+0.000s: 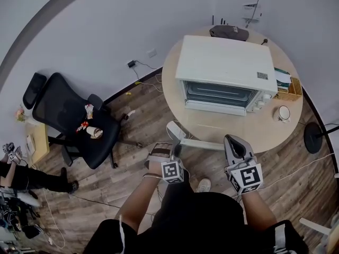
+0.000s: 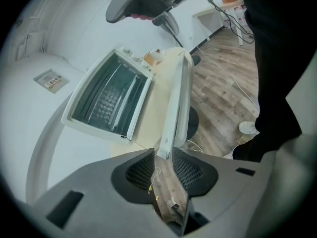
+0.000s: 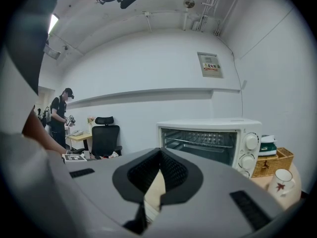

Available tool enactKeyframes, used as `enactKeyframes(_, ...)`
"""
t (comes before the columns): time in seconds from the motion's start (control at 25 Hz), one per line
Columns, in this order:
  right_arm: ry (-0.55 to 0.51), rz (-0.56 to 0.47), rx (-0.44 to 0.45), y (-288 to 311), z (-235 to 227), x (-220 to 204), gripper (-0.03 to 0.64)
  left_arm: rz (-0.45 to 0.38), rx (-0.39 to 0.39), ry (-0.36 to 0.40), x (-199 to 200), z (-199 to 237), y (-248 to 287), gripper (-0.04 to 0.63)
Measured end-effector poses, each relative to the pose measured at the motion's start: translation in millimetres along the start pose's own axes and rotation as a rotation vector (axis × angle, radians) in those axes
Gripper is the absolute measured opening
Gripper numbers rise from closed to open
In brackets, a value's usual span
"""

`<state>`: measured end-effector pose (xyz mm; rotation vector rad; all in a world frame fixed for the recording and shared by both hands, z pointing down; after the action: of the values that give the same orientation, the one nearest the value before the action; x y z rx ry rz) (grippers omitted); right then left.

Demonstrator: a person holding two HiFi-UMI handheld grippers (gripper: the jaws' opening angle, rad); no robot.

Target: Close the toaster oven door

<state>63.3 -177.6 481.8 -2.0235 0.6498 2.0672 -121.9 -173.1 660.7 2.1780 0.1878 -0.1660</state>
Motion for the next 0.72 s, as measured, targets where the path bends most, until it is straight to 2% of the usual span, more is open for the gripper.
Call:
enactKeyframes(0.2, -0.001, 0.007, -0.003, 2, 0, -1, -0.003, 0.012, -0.016, 0.039, -5, -8, 19, 0.109)
enactKeyframes(0.44, -0.005, 0.010, -0.025, 0, -5, 0, -0.003, 0.037, 0.017, 0.120, 0, -2, 22, 0.080)
enactKeyframes(0.72, -0.002, 0.005, -0.034, -2, -4, 0, -0.003, 0.039, 0.018, 0.127, -1, -3, 22, 0.060)
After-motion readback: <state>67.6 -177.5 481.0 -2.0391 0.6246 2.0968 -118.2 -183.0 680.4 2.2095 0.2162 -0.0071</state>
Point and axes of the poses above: the fingertips, and each gripper's own axes: y forward along the fingers, z to its left, x out of its top, the point moved 2 cm from there along -y, backward along the fingers, and after that the axes turned 8 degrees about -x, right-handed, at the moved point
